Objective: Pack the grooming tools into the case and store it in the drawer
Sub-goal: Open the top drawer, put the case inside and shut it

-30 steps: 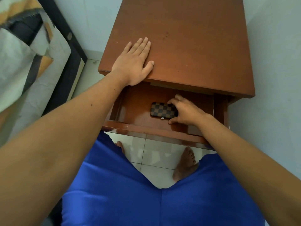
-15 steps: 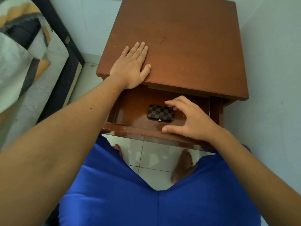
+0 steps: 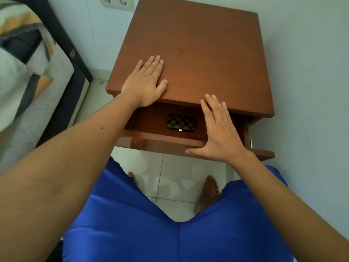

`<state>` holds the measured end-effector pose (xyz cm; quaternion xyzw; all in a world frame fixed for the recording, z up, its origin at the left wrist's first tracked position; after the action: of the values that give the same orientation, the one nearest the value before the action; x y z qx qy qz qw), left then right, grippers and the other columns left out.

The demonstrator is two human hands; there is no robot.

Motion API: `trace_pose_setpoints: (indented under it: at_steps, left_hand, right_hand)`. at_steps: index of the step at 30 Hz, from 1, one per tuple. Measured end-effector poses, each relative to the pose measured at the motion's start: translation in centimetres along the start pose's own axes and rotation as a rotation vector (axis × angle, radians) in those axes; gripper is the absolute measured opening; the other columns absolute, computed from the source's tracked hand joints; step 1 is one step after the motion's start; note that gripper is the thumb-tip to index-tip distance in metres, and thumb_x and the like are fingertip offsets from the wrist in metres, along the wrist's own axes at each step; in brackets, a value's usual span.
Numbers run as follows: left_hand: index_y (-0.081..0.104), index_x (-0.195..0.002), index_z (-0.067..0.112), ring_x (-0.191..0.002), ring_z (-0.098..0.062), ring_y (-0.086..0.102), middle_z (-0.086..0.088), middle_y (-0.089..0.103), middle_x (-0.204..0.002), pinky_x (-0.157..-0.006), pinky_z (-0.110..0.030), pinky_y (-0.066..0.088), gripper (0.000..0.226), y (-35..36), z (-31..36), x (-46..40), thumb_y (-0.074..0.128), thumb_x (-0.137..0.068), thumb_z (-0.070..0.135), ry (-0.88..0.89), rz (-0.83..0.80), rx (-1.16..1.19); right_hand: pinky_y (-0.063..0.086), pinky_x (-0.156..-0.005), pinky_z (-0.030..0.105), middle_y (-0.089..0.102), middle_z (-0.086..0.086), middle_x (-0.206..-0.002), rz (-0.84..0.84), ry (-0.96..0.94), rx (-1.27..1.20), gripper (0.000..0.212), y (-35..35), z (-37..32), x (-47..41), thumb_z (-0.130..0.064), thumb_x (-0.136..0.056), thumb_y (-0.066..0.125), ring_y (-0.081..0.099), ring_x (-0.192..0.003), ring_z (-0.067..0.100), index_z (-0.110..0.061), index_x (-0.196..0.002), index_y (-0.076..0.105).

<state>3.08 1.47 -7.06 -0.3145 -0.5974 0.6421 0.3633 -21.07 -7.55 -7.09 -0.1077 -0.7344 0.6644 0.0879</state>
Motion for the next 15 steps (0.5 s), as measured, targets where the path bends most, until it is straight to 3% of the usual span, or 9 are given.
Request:
trace_pose_setpoints:
  at_steps: [7,15]
  left_hand:
    - [0.005,-0.17,0.014,-0.164,-0.02,0.0,-0.005,0.003,-0.178,-0.133,-0.043,0.002,0.075,0.0,0.1,0.0,0.009,-0.108,0.057,0.001,0.007,0.001]
    - [0.005,-0.17,0.014,-0.164,-0.019,-0.001,-0.004,0.002,-0.178,-0.133,-0.042,0.001,0.073,0.2,0.0,0.0,0.013,-0.109,0.054,-0.003,0.015,0.003]
  right_hand:
    - [0.009,-0.133,0.046,0.003,0.011,-0.177,0.063,0.078,0.059,0.141,0.0,2.0,-3.1,-0.095,-0.069,0.057,0.002,-0.164,0.026,-0.006,-0.166,0.007]
    - [0.036,-0.122,0.046,0.045,0.009,-0.162,0.305,0.206,0.03,0.095,0.4,2.1,-4.3,-0.061,-0.08,0.08,0.039,-0.153,0.029,-0.008,-0.151,0.048]
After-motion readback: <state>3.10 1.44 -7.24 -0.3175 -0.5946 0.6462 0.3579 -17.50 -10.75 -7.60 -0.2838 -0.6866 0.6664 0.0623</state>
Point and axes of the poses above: each hand's wrist, its own x-axis away from the middle knuckle, its own y-axis out of the palm, z = x × y, the point moved 6 cm from there along -x, towards the middle knuckle
